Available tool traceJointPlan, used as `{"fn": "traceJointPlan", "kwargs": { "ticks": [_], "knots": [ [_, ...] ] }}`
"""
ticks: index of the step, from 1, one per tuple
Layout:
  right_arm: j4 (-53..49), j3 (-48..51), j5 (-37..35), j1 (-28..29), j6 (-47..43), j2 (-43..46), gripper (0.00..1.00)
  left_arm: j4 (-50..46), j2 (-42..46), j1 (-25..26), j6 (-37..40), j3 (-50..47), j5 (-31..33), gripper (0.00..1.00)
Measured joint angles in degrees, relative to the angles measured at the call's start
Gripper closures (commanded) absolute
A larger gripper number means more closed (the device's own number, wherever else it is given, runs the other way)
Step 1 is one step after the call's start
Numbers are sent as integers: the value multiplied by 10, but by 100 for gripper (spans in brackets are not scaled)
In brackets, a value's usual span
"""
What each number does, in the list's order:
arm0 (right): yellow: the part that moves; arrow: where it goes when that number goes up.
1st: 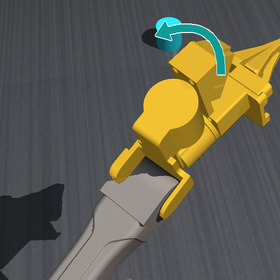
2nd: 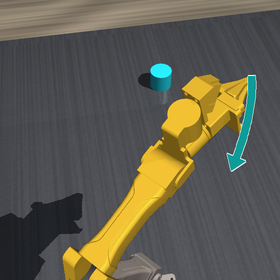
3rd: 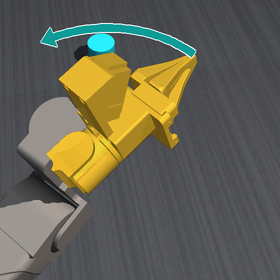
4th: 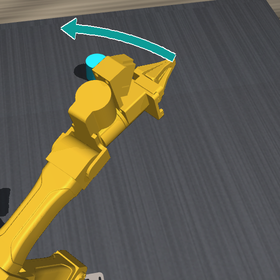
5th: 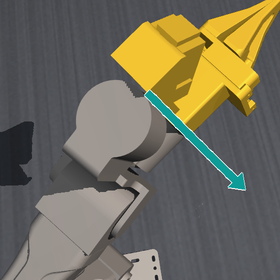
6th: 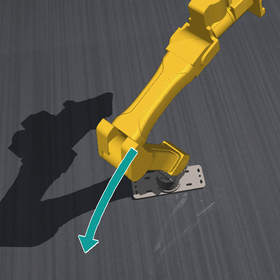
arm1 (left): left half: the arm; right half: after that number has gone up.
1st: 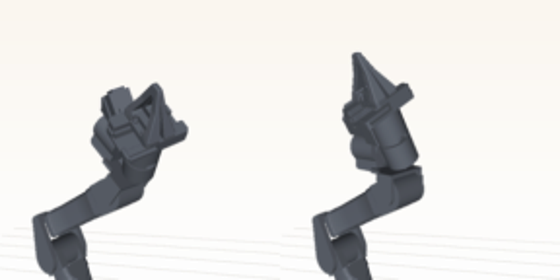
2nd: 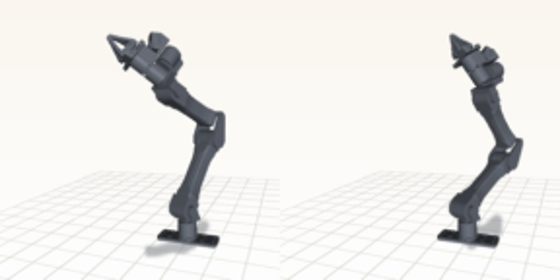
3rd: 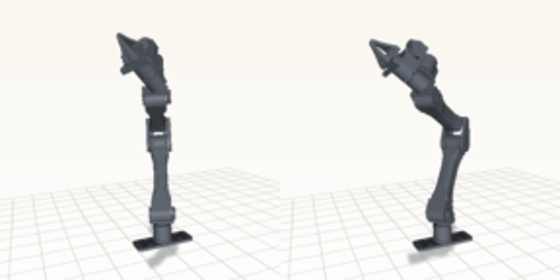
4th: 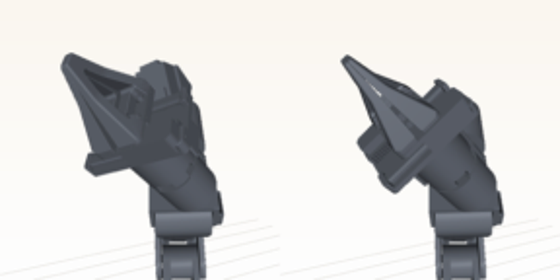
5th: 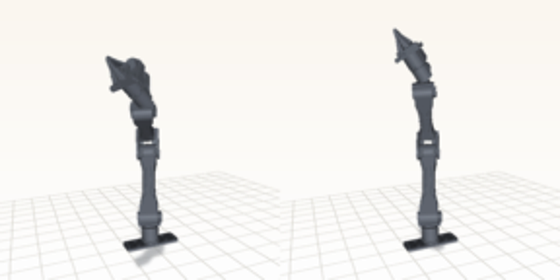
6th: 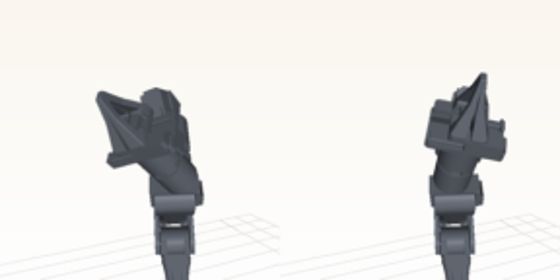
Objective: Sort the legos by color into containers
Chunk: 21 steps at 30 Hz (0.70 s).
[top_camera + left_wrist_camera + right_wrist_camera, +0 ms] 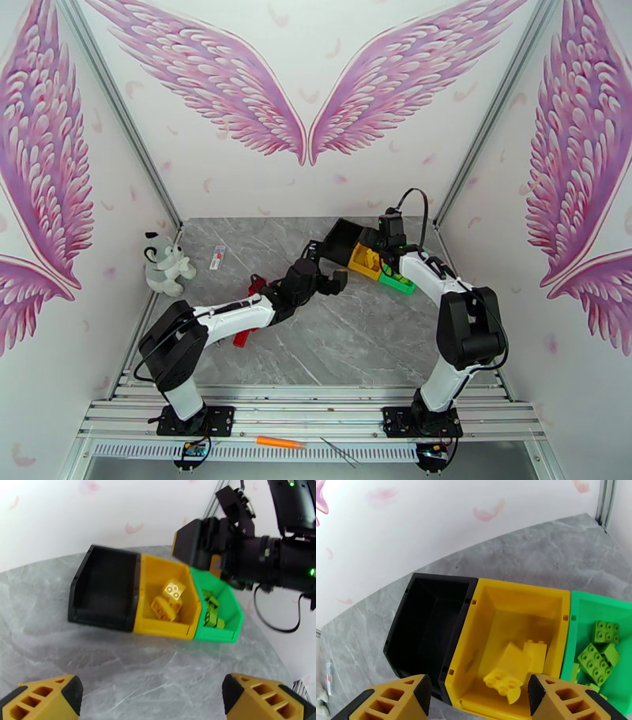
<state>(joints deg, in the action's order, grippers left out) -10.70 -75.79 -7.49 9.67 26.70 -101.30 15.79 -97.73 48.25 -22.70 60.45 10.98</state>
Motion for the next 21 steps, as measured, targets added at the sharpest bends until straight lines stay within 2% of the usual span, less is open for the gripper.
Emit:
{"fn": "traceJointPlan", "kwargs": {
  "ticks": [4, 8, 15, 21],
  "knots": [
    [3, 26, 19, 12, -3, 17, 20, 3, 49, -7, -10, -70, 25, 1],
    [10, 61, 50, 48, -10, 45, 18, 4, 100, -23, -28, -137, 55, 1],
    [17, 95, 109, 150, -34, 54, 15, -4, 223, -82, -69, -258, 92, 1],
    [25, 96, 136, 254, -59, 20, 12, -21, 327, -124, -103, -334, 106, 1]
  ]
}}
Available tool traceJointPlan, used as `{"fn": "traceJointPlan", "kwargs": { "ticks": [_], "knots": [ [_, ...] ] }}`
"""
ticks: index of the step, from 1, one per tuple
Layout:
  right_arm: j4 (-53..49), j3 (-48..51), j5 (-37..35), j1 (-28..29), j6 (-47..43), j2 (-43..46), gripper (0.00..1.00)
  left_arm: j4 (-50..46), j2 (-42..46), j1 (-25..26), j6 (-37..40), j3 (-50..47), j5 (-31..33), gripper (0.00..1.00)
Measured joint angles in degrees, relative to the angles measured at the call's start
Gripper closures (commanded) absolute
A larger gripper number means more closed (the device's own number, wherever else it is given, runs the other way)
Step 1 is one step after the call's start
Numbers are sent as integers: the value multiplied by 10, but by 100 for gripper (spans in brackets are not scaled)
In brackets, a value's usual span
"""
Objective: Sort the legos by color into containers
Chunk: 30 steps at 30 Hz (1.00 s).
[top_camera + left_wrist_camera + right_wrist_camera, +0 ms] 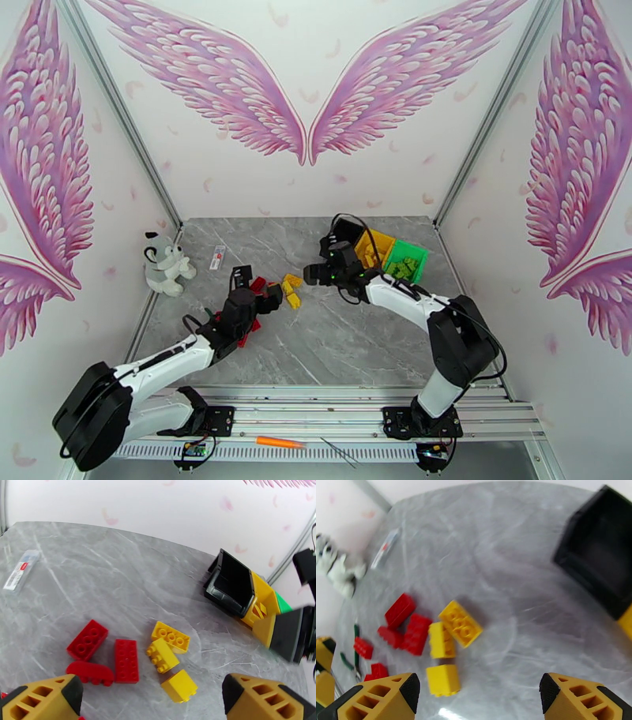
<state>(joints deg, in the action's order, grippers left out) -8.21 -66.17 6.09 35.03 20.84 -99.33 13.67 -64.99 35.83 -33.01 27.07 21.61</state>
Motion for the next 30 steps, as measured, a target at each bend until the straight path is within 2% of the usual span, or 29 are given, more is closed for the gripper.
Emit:
{"fn": "traceJointPlan", "kwargs": {
  "ticks": [3, 10, 20, 30],
  "knots": [
    [-1, -5, 1, 38, -11, -33, 13, -6, 22, -9, -16, -28, 1, 1],
    [-23, -36, -30, 90, -31, -112, 25, -13, 47, -12, -50, -88, 1, 1],
    [-30, -69, -65, 93, -38, -162, 39, -14, 63, -14, -62, -100, 0, 1],
    [-30, -73, -79, 93, -37, -169, 64, -3, 5, -13, -60, -95, -24, 1]
  ]
}}
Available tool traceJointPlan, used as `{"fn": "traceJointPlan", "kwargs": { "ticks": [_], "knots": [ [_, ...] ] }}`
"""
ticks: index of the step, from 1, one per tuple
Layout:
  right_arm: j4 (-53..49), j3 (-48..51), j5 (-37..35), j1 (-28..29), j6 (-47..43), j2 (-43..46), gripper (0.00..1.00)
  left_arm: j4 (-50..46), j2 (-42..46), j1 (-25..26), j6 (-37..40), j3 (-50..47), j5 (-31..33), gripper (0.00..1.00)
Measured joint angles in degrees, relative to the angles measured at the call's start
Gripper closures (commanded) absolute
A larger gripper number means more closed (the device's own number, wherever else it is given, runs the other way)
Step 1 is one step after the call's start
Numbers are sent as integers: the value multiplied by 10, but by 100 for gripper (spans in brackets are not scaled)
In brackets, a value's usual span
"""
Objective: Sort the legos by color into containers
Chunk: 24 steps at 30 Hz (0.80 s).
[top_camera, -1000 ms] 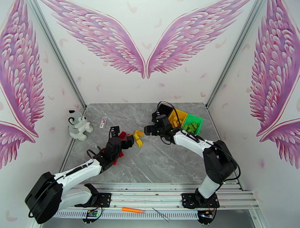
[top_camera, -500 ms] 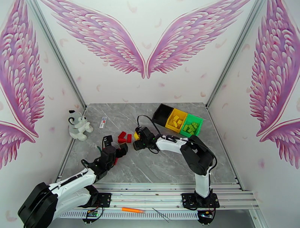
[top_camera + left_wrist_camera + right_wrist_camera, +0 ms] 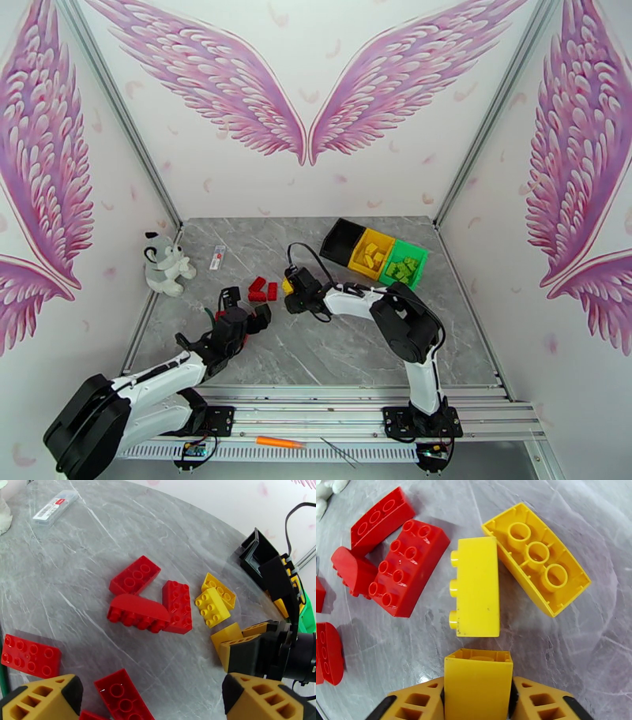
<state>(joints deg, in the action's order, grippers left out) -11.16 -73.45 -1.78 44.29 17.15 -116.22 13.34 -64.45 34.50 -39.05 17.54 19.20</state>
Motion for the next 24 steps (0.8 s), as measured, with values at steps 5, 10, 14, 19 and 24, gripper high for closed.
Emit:
{"fn": "traceJointPlan", "kwargs": {
  "ticks": [5, 10, 14, 19, 24],
  "knots": [
    [6, 41, -2, -9, 9, 47, 70, 15, -45, 0, 11, 35, -21, 1],
    [20, 100, -4, -61, 26, 128, 70, 38, -121, 11, 26, 106, -46, 1],
    [38, 143, -9, -122, 48, 179, 71, 49, -195, 36, 43, 184, -64, 1],
    [49, 177, -10, -221, 85, 227, 70, 51, -300, 78, 70, 311, -83, 1],
    [53, 167, -24, -301, 109, 239, 69, 42, -382, 115, 93, 437, -102, 2]
  ]
}}
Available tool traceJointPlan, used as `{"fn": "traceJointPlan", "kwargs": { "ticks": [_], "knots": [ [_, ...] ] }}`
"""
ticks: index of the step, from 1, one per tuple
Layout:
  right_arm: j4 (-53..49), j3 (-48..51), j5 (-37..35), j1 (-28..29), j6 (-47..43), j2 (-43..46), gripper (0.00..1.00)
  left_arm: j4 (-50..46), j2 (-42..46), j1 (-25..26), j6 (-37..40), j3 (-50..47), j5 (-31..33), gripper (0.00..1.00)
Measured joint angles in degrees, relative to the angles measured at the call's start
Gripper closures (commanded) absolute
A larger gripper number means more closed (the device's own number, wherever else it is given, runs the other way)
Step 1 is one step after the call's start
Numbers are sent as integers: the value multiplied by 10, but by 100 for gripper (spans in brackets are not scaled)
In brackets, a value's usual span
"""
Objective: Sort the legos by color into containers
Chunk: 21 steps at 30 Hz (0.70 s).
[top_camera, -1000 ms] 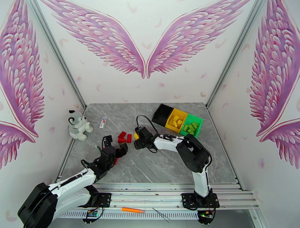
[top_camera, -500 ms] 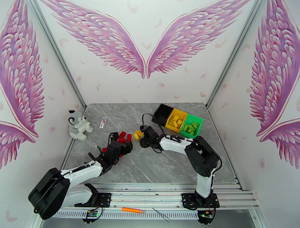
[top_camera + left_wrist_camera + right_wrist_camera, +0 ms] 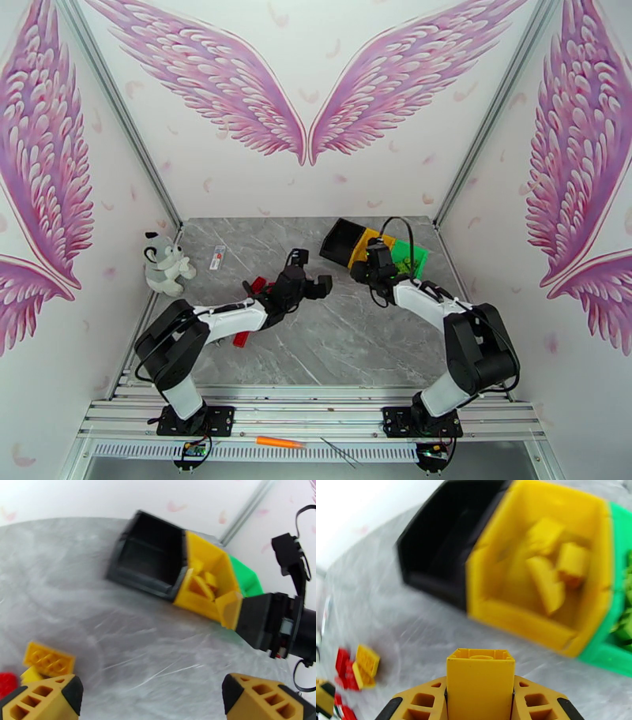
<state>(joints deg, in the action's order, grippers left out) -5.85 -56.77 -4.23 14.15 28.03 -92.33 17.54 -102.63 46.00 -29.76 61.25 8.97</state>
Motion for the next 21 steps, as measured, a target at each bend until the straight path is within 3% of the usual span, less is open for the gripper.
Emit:
{"fn": "traceJointPlan", "kwargs": {
  "ticks": [4, 8, 13, 21],
  "knots": [
    [-16, -65, -6, -35, 11, -28, 59, -16, -39, 18, 20, 84, -11, 2],
    [-34, -158, -6, -58, 14, -82, 35, -23, -42, 24, 32, 107, -17, 2],
    [-54, -211, -5, -63, 11, -118, 25, -29, -37, 22, 43, 92, -9, 1],
    [-37, -150, 34, -34, -1, -85, 19, -30, 43, 1, 39, -35, 31, 1]
  ]
}}
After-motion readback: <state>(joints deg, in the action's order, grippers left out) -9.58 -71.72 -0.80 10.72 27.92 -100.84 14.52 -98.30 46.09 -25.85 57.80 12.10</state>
